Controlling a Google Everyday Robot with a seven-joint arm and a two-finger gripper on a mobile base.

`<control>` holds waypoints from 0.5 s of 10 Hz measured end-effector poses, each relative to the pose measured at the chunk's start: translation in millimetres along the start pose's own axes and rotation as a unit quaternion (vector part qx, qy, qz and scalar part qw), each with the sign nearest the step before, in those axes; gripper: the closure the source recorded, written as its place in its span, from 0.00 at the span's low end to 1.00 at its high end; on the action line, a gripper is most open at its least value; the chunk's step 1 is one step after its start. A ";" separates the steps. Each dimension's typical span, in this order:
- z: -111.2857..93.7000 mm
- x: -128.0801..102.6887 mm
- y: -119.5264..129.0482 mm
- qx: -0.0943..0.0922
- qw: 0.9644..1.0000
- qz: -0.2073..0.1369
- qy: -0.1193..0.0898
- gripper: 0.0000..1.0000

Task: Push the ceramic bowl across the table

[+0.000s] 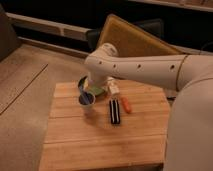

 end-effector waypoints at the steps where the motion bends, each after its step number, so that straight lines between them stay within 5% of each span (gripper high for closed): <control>1: 1.4 -6.2 -23.2 0.020 1.000 0.013 -0.002 0.35; 5: 14.6 -29.2 -68.1 0.060 0.997 0.037 -0.004 0.35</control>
